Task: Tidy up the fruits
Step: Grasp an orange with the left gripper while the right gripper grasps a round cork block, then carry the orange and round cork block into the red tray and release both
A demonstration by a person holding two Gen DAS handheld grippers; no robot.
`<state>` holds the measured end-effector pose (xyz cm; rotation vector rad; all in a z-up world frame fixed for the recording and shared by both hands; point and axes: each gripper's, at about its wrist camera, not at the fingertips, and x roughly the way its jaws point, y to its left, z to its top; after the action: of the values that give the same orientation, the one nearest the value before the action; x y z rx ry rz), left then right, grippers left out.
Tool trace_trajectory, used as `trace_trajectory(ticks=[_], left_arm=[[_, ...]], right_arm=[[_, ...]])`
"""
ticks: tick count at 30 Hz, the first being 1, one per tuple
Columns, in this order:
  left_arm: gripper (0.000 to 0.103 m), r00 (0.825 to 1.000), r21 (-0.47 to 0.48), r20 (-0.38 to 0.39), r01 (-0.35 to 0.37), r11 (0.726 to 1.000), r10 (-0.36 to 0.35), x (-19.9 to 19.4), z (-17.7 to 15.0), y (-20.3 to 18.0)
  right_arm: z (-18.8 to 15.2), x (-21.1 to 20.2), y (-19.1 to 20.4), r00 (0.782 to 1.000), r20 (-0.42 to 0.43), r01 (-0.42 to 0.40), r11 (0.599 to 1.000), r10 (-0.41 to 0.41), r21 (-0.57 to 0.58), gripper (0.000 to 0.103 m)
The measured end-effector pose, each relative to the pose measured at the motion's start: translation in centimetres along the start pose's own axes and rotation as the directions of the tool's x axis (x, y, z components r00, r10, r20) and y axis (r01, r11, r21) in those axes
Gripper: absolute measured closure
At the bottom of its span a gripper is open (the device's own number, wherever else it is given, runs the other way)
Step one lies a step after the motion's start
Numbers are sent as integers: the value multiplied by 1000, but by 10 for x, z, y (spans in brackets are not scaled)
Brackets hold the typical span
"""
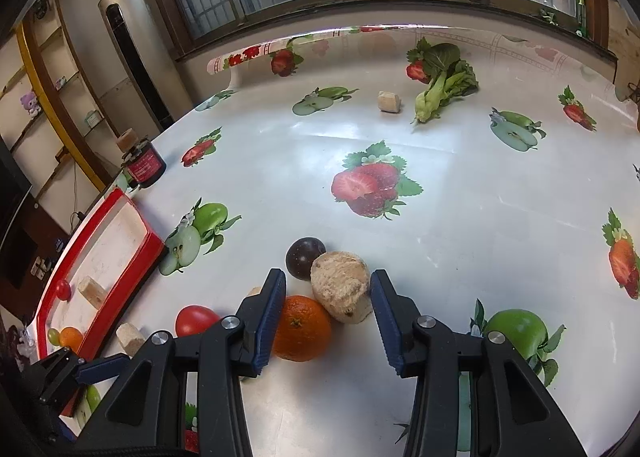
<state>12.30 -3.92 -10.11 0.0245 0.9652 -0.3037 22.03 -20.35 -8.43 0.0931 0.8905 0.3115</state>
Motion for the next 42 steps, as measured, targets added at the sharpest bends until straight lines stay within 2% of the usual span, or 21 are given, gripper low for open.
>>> trace_trajectory(ticks=[1,2,3,5,6,12,13,15,18,22,28,35,42], left_arm=[[26,1000,9,1,-3,1000,3,0,0,-1],[37,1000,16,3,7,1000,-7,0,1,-3],[55,1000,25,7,18,1000,-19,-1,2,-4],[68,999,31,1,40,999,-40,-2,3,-4],[72,998,24,0,60,998,-60,-2,4,-3],[72,993,-9,3,115,993,-115,-6,2,2],[72,993,-11,6,118,993,-118,-8,1,2],[72,992,-16,8,130,991,-130,-10,0,3],[72,991,-18,11,135,991,-135,-14,-3,4],[72,990,-19,27,142,990,-142,-25,-7,6],[72,990,-10,64,128,992,-127,-48,-8,14],[72,989,-10,99,107,994,-106,-71,-14,24],[72,992,-41,119,57,998,-52,-90,-25,45]], right_arm=[[1,1,-2,1000,-2,-5,1000,5,5,58],[1,1,-3,1000,-2,-10,1000,10,9,58],[1,2,-3,1000,-2,-12,1000,12,11,58],[2,3,-4,1000,-4,-19,1000,19,18,57],[3,4,-5,1000,-8,-22,999,22,23,55],[2,12,-6,999,-15,-46,998,47,41,56],[2,10,-5,999,-8,-37,999,38,37,57],[0,1,-3,1000,13,-1,1000,0,22,68],[-5,-12,-3,1000,25,-3,1000,3,19,68],[-10,-23,1,999,35,38,999,-38,-15,68],[-23,-53,10,998,70,4,1000,-3,-12,68],[-43,-91,44,993,97,-56,997,62,-59,68],[-58,-107,84,987,95,-117,987,128,-113,68]])
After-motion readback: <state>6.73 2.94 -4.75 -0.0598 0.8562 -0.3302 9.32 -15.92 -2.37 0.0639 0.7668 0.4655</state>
